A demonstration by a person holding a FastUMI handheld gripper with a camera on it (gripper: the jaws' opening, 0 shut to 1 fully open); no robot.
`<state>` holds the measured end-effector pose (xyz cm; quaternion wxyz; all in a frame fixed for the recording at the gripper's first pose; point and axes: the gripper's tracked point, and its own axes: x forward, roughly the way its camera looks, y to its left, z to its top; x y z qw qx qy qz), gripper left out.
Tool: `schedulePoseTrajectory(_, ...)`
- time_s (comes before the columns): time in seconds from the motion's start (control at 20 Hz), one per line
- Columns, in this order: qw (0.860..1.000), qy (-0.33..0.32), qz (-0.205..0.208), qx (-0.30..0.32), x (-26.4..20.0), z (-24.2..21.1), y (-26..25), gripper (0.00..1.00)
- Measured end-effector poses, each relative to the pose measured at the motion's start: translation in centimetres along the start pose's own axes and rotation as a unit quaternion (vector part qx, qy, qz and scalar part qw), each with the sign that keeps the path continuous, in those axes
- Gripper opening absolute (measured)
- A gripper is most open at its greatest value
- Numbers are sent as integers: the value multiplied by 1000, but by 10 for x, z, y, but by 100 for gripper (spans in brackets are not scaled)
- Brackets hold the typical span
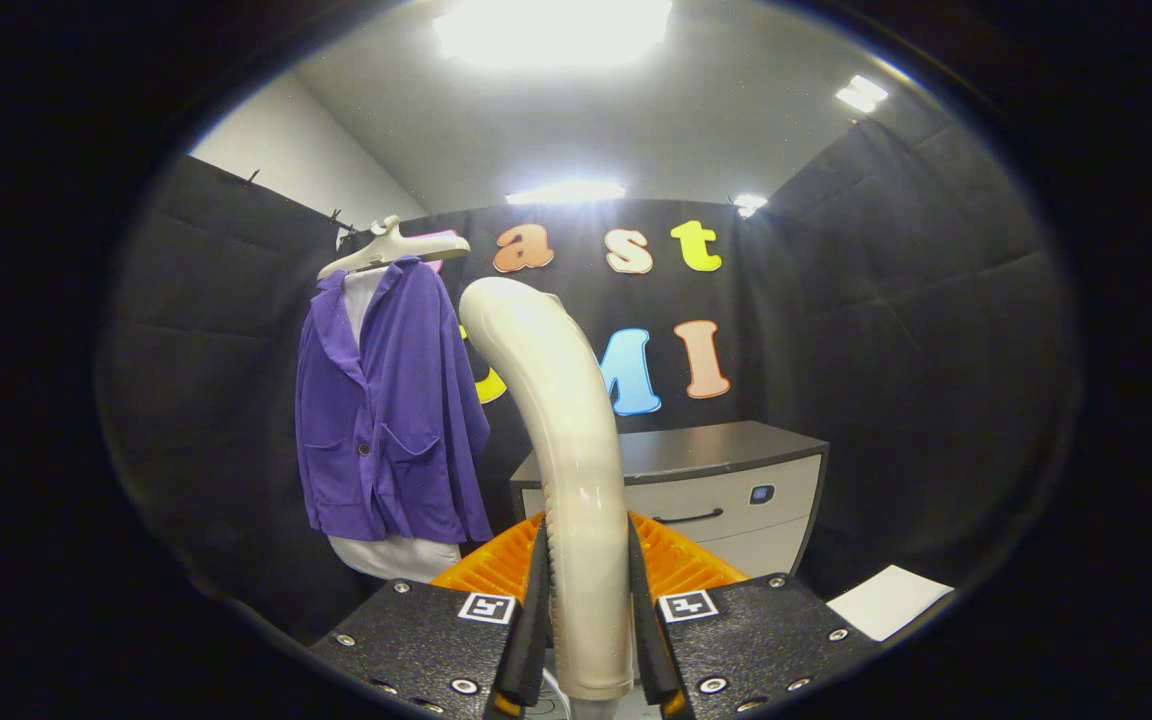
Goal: Iron the clothes twice with a garment steamer, once on the left side and once on the right side.
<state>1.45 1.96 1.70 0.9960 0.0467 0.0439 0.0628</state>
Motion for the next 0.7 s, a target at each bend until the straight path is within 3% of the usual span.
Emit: schedulePoseTrajectory(0.7, 1000, 13, 6, 3, 21, -2, 5, 38)
